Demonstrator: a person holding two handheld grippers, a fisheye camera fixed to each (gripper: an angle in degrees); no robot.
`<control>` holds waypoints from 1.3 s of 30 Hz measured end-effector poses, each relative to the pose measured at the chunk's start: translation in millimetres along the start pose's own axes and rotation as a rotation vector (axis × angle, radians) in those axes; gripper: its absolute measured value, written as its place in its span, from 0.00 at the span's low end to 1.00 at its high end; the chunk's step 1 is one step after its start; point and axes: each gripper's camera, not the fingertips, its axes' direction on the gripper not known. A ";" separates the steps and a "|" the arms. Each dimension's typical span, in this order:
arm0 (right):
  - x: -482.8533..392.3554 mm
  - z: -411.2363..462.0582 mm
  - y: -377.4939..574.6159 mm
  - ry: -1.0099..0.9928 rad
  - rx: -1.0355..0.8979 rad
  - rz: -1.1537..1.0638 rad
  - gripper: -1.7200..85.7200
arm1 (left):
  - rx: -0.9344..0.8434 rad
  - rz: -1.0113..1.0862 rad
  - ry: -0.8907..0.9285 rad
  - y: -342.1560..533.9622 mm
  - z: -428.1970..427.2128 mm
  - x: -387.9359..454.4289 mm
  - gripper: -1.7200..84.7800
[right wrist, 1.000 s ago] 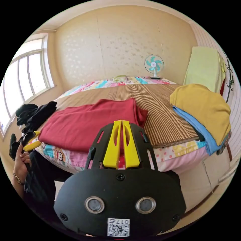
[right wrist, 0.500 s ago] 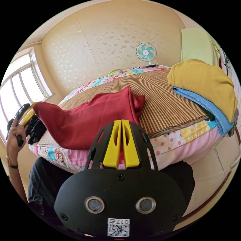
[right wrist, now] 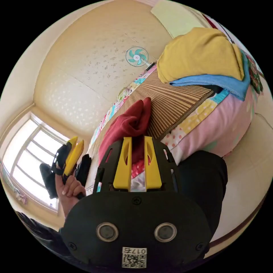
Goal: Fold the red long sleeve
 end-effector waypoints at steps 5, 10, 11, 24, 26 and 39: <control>30.2 -49.0 -8.7 -0.295 -0.105 0.239 0.19 | -0.262 -0.307 -0.010 27.5 27.2 -78.1 0.20; 37.7 -42.2 -10.2 -0.403 -0.265 0.369 0.27 | -0.402 -0.498 0.308 78.9 67.3 -94.5 0.11; 37.7 -39.5 -11.7 -0.455 -0.276 0.396 0.28 | -0.409 -0.484 0.333 81.6 67.4 -89.4 0.11; -41.6 -69.9 -105.6 -1.041 -0.253 -0.025 0.24 | -0.386 0.178 0.312 135.8 -16.9 85.0 0.14; -85.4 -108.0 -167.3 -1.021 -0.197 -0.226 0.23 | -0.377 0.219 0.258 143.7 -17.8 88.3 0.14; 81.7 -172.7 -289.9 -0.105 -0.175 0.252 0.16 | -0.436 0.025 0.240 125.2 21.5 18.8 0.15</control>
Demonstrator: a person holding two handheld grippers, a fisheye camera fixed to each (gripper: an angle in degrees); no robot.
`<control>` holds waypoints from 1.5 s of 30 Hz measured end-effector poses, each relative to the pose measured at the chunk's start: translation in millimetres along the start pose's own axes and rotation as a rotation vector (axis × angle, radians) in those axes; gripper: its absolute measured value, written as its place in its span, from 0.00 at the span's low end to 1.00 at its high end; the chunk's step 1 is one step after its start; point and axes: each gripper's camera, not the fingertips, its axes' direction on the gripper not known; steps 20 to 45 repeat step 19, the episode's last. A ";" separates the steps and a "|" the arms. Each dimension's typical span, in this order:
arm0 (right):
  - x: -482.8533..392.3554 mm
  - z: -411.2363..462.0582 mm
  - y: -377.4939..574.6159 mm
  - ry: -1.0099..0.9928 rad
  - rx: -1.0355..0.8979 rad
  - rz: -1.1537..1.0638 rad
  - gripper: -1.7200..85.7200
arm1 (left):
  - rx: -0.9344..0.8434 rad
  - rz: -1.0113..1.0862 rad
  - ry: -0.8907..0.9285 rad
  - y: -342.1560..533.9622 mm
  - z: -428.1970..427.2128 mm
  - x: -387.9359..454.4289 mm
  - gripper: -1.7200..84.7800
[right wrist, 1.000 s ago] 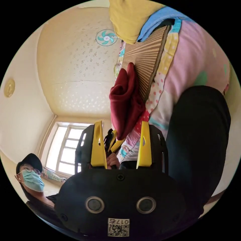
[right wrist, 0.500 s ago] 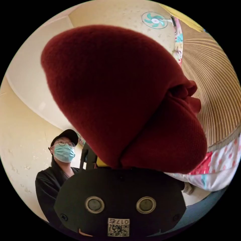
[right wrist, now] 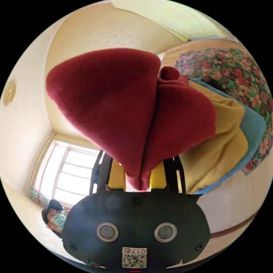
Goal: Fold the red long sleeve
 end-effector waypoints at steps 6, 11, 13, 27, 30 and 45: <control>30.4 -23.2 69.7 0.002 0.173 -0.048 0.13 | 0.018 -0.059 -0.060 -23.6 -8.6 -33.4 0.15; -17.2 12.1 168.1 0.441 0.248 -0.225 0.05 | 0.112 -0.077 -0.226 -39.7 -38.7 -64.9 0.14; -31.3 40.4 208.9 0.601 0.277 -0.320 0.04 | 0.212 -0.077 -0.430 -44.1 -78.2 -86.6 0.13; -51.5 148.9 315.9 0.580 0.168 -0.669 0.03 | 0.563 -0.233 -0.929 -37.1 -268.9 -170.6 0.14; -51.5 148.9 315.9 0.580 0.168 -0.669 0.03 | 0.563 -0.233 -0.929 -37.1 -268.9 -170.6 0.14; -51.5 148.9 315.9 0.580 0.168 -0.669 0.03 | 0.563 -0.233 -0.929 -37.1 -268.9 -170.6 0.14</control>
